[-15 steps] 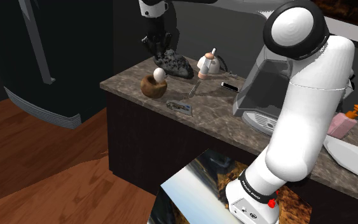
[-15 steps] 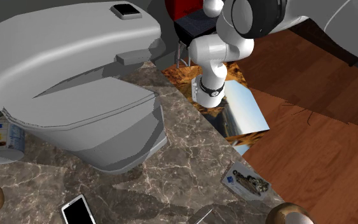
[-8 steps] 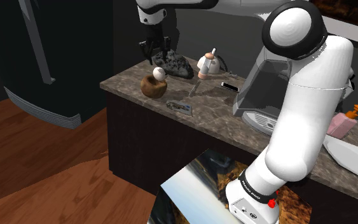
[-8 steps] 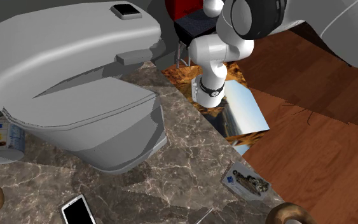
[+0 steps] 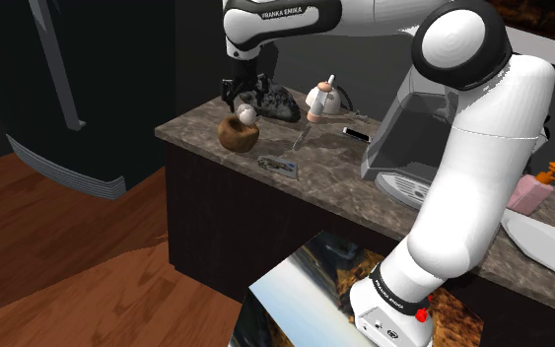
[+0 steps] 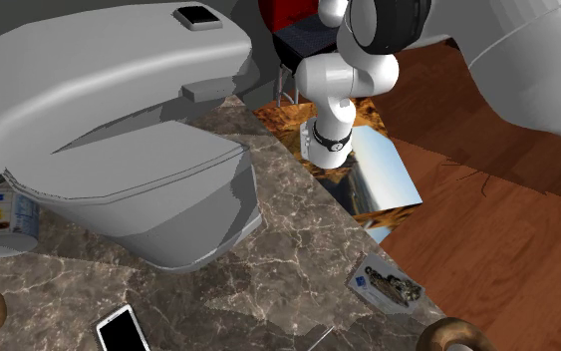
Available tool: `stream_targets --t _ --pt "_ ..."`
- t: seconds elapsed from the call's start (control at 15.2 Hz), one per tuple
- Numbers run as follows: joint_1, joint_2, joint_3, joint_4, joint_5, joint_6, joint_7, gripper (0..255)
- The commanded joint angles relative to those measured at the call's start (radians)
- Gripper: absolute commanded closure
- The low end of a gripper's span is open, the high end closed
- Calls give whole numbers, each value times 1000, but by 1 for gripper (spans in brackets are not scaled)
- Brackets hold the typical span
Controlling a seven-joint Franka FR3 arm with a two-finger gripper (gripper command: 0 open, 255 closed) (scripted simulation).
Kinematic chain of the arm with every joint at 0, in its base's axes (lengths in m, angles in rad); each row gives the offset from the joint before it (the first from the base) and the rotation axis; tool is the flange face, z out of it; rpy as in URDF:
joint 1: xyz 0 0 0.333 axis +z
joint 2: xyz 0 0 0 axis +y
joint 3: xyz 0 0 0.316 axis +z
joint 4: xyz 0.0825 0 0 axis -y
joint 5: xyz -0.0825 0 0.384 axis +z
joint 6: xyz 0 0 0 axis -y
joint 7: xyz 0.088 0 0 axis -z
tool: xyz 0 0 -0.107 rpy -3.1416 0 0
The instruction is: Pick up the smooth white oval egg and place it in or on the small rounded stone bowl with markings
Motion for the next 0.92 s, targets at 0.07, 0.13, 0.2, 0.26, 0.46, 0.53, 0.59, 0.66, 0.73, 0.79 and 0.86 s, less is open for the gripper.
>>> stream_targets --t 0.07,0.13,0.2,0.26,0.46,0.53,0.59,0.66,0.73,0.79,0.86 --pt "-6 1 -3 -41 -3 44 3 0" --pt "-7 2 -4 -47 -4 51 3 0" --pt "-7 2 -4 -47 -4 51 3 0" --pt "-7 2 -4 -47 -4 51 3 0" --pt "-7 2 -4 -47 -4 51 3 0" --pt "-7 2 -4 -47 -4 51 3 0" --pt "-7 2 -4 -47 -4 51 3 0" --pt "-7 2 -4 -47 -4 51 3 255" --pt "-7 2 -4 -47 -4 51 3 255" --pt "-7 2 -4 -47 -4 51 3 255" --pt "-7 2 -4 -47 -4 51 3 255"
